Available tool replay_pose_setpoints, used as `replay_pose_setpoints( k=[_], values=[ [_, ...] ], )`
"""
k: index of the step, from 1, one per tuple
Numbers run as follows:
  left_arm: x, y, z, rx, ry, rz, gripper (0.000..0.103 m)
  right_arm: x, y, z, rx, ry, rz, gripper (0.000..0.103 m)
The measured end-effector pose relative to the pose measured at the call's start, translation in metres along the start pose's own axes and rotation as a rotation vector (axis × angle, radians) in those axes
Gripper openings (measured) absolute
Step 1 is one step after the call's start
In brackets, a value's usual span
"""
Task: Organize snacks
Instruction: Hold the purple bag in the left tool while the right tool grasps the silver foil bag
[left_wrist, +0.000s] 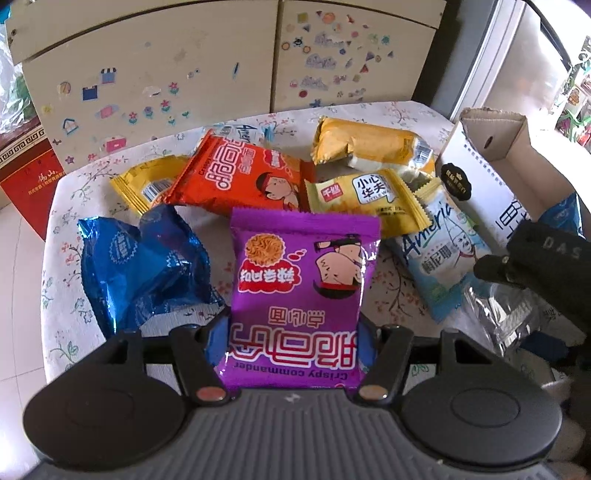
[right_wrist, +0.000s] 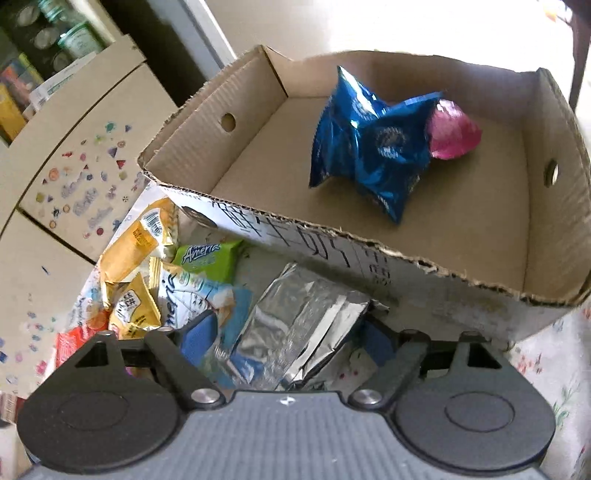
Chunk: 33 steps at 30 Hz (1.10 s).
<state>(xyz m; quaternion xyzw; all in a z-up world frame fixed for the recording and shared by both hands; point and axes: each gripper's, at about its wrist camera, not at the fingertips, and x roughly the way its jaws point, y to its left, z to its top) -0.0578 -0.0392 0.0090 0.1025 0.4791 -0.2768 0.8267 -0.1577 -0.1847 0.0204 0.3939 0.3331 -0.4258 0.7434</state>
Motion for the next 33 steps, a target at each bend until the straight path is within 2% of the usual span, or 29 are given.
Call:
replay_pose_setpoints(
  k=[2,6,9,13,16,19,25,28,33],
  values=[
    [-0.001,0.0,0.0,-0.001,0.002,-0.002,0.064,-0.002,-0.001,-0.003,-0.064,-0.016,0.002,0.073],
    [-0.002,-0.001,-0.002,-0.002,0.005,-0.004,0.064,-0.005,-0.01,-0.006,-0.179,-0.005,0.069,0.068],
    [-0.004,-0.001,-0.004,0.001,0.011,-0.013,0.065,-0.008,-0.015,-0.007,-0.319,0.051,0.147,0.068],
    [-0.006,-0.002,-0.009,0.019,0.02,-0.022,0.065,-0.013,-0.01,-0.009,-0.528,0.172,0.24,0.068],
    [-0.01,-0.003,-0.013,0.03,0.031,-0.037,0.065,-0.022,-0.011,-0.015,-0.643,0.228,0.267,0.068],
    [-0.012,-0.006,-0.017,0.054,0.042,-0.043,0.066,-0.026,-0.011,-0.017,-0.691,0.249,0.274,0.068],
    [-0.008,-0.016,-0.022,0.113,0.033,-0.022,0.082,-0.023,-0.015,-0.022,-0.674,0.255,0.276,0.079],
    [-0.003,-0.022,-0.022,0.148,0.029,0.006,0.088,-0.025,-0.013,-0.034,-0.727,0.225,0.258,0.082],
    [0.004,-0.023,-0.016,0.129,0.034,0.034,0.099,-0.027,-0.013,-0.035,-0.736,0.223,0.24,0.082]
  ],
)
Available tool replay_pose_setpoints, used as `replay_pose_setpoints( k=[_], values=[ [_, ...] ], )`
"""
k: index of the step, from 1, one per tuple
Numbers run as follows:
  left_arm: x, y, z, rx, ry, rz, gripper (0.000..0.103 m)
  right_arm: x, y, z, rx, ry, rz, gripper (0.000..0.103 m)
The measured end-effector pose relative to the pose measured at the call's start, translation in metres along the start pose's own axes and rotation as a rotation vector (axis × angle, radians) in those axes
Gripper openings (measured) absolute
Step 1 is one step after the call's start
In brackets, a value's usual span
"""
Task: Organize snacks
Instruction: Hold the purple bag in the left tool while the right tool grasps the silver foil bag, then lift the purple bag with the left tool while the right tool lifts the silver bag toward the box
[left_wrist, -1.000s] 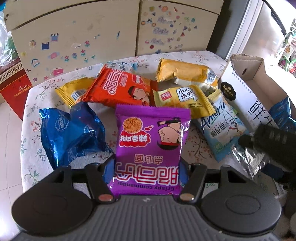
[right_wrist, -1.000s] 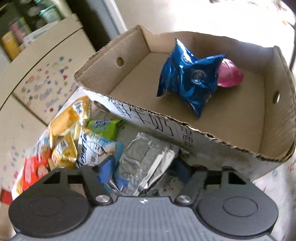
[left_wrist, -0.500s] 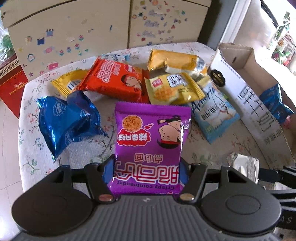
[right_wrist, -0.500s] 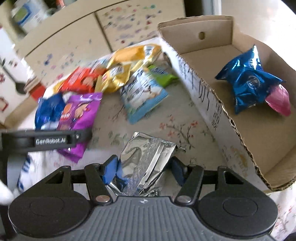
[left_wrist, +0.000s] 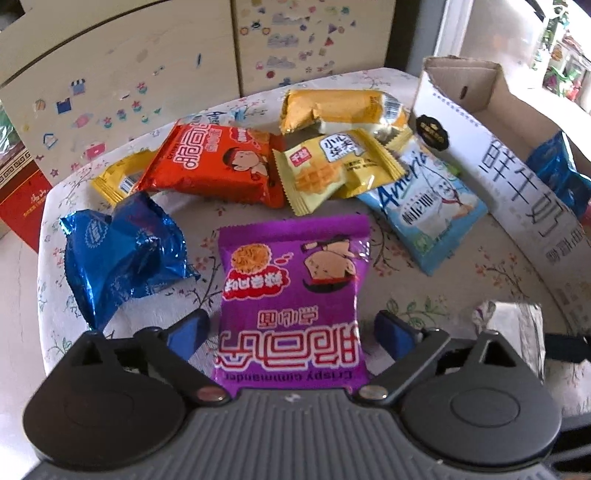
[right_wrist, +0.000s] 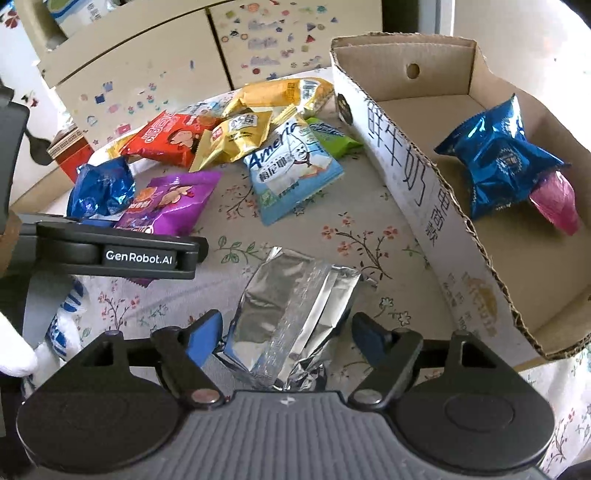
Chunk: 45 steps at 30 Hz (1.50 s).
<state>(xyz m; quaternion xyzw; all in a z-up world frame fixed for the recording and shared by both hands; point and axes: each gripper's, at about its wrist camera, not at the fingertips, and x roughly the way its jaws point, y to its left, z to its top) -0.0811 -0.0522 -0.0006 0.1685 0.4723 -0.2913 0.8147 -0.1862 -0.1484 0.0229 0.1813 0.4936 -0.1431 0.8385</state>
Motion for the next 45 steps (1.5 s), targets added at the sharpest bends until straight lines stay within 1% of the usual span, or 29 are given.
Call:
replay_pose_setpoints(
  k=[2,6,9,13,16,18,19,21,22,27,30,35,41,45],
  values=[
    [0.003,0.001,0.002,-0.007,0.009,0.009,0.103,0.001,-0.001,0.001,0.011,0.001,-0.007,0.082],
    [0.005,0.003,0.006,-0.025,0.025,0.009,0.103,0.001,-0.003,0.001,0.006,-0.001,-0.01,0.082],
    [0.006,0.003,0.006,-0.021,0.028,0.005,0.103,0.0,-0.002,0.0,-0.016,-0.003,-0.012,0.08],
    [0.005,0.003,0.003,-0.001,0.021,0.001,0.103,-0.001,-0.001,-0.001,-0.045,-0.025,-0.019,0.072],
    [0.003,0.0,0.0,0.007,0.005,0.005,0.1,-0.001,-0.003,0.0,-0.046,-0.031,-0.015,0.07],
    [-0.001,-0.002,-0.002,0.018,-0.004,-0.01,0.09,-0.001,-0.003,0.0,-0.05,-0.036,-0.015,0.069],
    [-0.003,-0.004,-0.003,0.025,-0.011,-0.017,0.087,-0.001,-0.004,0.001,-0.049,-0.039,-0.015,0.068],
    [-0.008,-0.008,-0.006,0.044,-0.029,-0.027,0.072,-0.002,-0.005,0.001,-0.042,-0.043,-0.012,0.068],
    [-0.01,-0.009,-0.007,0.053,-0.035,-0.031,0.069,-0.002,-0.006,0.001,-0.036,-0.045,-0.012,0.068],
    [-0.018,-0.017,-0.017,0.122,-0.05,0.002,0.068,-0.005,-0.01,0.002,-0.005,-0.064,-0.014,0.068],
    [-0.027,-0.02,-0.023,0.139,-0.058,0.019,0.068,-0.011,-0.012,0.002,0.004,-0.085,-0.004,0.068],
    [-0.043,-0.017,-0.03,0.094,-0.087,0.015,0.068,-0.026,-0.011,0.004,-0.006,-0.127,0.033,0.068],
    [-0.062,-0.02,-0.038,0.07,-0.122,0.023,0.067,-0.043,-0.008,0.006,-0.038,-0.178,0.073,0.068],
    [-0.069,-0.021,-0.042,0.054,-0.135,0.021,0.067,-0.052,-0.007,0.01,-0.061,-0.204,0.082,0.068]
  ],
)
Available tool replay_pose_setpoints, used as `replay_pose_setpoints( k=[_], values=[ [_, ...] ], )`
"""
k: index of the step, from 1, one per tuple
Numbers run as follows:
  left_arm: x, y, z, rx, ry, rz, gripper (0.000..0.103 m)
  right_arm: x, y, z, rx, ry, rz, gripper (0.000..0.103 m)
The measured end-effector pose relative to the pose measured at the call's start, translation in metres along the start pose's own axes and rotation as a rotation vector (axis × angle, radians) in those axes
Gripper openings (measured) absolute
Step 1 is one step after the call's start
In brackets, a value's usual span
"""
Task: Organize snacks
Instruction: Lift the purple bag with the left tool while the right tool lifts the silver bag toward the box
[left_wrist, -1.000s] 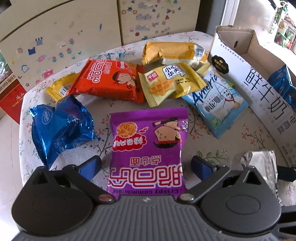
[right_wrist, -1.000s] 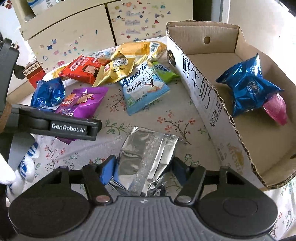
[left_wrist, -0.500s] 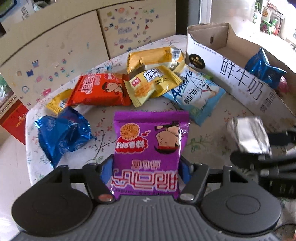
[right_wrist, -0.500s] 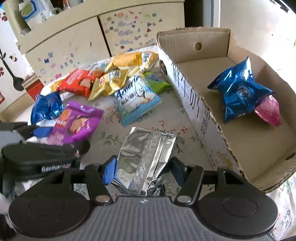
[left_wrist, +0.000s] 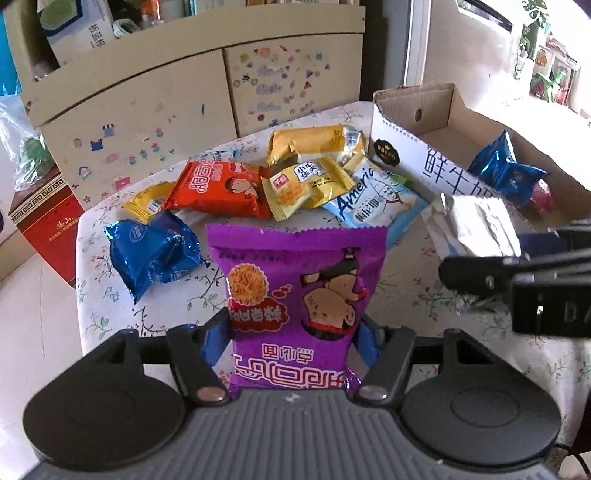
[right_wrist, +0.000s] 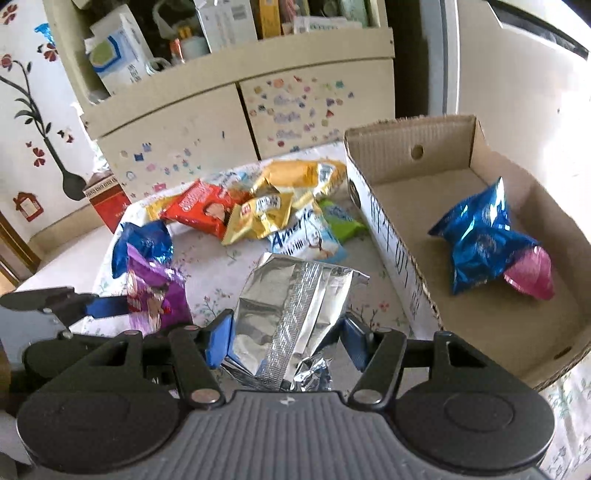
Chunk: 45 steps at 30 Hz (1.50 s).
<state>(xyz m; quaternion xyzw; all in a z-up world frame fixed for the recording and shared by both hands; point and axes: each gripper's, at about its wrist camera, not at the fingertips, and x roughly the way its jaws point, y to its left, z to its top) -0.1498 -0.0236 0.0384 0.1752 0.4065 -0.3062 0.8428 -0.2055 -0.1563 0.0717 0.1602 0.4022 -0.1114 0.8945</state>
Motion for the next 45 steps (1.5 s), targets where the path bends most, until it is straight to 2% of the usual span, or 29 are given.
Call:
replay_pose_setpoints(
  k=[10,15,18,26,32,38,45],
  values=[
    [-0.015,-0.009,0.002,-0.011,-0.047,-0.012,0.067,-0.013,0.0,0.014,-0.059,0.016,0.043,0.068],
    [-0.022,-0.011,0.009,-0.016,-0.091,-0.002,0.067,-0.024,-0.002,0.03,-0.156,-0.011,0.07,0.068],
    [-0.025,-0.01,0.015,-0.038,-0.118,-0.009,0.067,-0.028,-0.009,0.04,-0.17,-0.041,0.091,0.068],
    [-0.03,-0.016,0.029,-0.066,-0.174,-0.017,0.067,-0.031,-0.033,0.045,-0.029,-0.083,0.124,0.068],
    [-0.032,-0.027,0.041,-0.09,-0.205,-0.06,0.067,-0.044,-0.051,0.049,0.031,-0.154,0.09,0.068],
    [-0.031,-0.036,0.05,-0.139,-0.22,-0.139,0.067,-0.062,-0.085,0.055,0.144,-0.242,0.038,0.068],
    [-0.03,-0.054,0.059,-0.158,-0.228,-0.206,0.067,-0.07,-0.122,0.056,0.299,-0.269,-0.022,0.068]
  ],
)
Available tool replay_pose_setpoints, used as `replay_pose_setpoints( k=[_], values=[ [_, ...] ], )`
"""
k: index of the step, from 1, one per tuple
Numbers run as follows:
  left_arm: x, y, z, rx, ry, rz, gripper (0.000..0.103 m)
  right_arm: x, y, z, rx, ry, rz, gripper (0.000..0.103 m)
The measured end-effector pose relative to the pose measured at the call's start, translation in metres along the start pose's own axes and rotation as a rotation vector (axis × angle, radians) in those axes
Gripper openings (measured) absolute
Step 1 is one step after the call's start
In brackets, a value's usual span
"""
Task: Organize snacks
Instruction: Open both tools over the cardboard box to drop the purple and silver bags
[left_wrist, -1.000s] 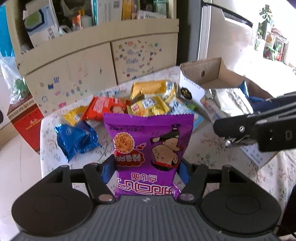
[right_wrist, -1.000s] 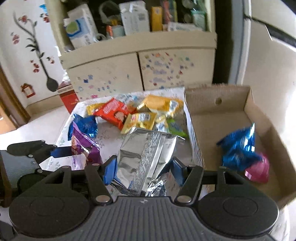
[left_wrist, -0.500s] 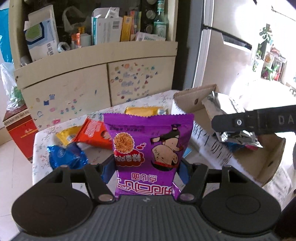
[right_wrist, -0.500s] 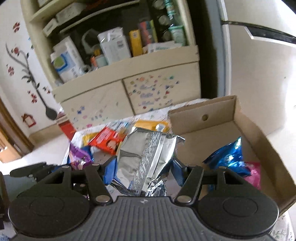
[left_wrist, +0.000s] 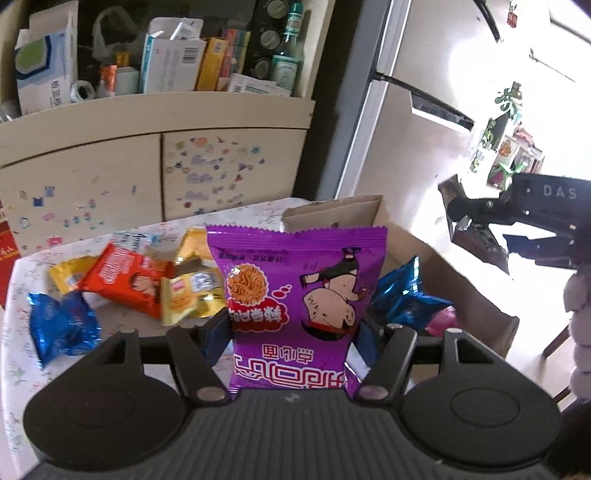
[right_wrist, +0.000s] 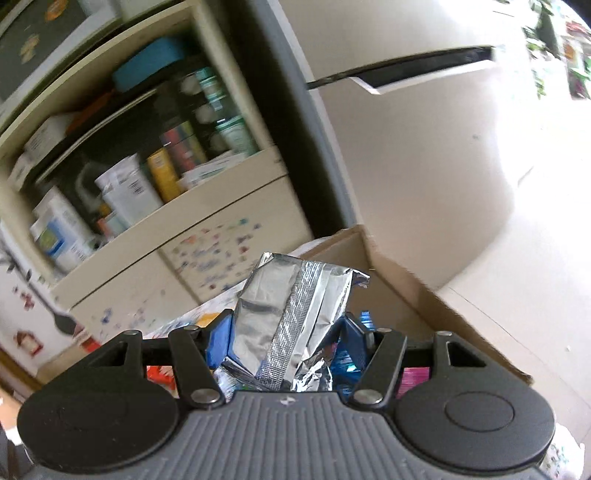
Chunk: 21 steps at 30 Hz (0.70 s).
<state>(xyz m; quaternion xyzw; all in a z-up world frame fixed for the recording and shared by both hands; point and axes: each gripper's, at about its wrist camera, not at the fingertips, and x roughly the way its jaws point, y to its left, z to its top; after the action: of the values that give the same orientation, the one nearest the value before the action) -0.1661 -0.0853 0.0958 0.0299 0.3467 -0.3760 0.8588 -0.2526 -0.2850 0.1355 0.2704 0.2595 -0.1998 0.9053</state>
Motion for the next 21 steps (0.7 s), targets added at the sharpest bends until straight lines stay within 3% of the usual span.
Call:
replay_pose_setpoints(
  k=[8,19,21],
  values=[
    [0.014,-0.035,0.003,-0.047,0.005,-0.065,0.067,0.002,-0.03,0.002,0.146,0.05,-0.083,0.068],
    [0.042,-0.089,0.006,0.014,0.041,-0.103,0.067,-0.003,-0.048,0.003,0.218,0.046,-0.121,0.068],
    [0.047,-0.096,0.005,0.023,0.044,-0.102,0.075,-0.002,-0.048,0.004,0.232,0.045,-0.129,0.069]
  ],
)
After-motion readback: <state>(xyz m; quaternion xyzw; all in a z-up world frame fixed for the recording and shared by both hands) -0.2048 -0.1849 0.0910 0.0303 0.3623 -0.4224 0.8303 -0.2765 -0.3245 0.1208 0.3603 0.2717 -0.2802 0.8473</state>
